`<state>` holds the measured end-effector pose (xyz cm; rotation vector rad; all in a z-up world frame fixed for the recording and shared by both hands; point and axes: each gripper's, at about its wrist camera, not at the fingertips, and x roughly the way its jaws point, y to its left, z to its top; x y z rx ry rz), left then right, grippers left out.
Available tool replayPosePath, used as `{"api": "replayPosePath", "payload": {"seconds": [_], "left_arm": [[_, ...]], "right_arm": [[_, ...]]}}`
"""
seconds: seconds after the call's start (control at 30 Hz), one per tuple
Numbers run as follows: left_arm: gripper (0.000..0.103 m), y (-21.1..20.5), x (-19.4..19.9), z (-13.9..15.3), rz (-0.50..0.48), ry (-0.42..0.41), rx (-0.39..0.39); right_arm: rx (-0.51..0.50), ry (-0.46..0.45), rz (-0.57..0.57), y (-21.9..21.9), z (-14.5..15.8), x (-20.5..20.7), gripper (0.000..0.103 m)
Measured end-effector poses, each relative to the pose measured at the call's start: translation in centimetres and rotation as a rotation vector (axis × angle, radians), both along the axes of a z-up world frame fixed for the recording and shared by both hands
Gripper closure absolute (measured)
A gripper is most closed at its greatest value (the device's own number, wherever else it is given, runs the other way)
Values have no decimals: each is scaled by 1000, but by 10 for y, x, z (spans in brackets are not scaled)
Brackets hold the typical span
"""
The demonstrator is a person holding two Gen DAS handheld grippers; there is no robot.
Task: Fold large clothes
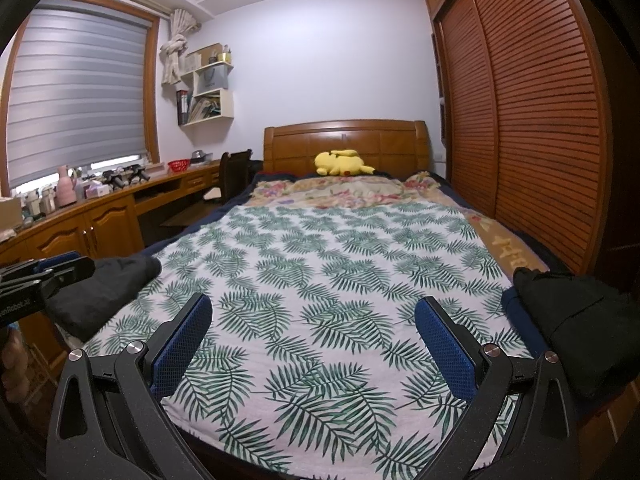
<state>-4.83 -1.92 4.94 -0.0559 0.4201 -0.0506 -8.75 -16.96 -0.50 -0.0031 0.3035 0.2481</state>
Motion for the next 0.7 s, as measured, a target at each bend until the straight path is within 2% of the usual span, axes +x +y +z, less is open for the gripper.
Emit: {"api": "replayPosePath", "payload": {"seconds": [0.7], "left_arm": [[62, 0, -2, 0, 0, -3, -3]], "right_arm": [[-1, 0, 1, 2, -1, -4, 0]]}}
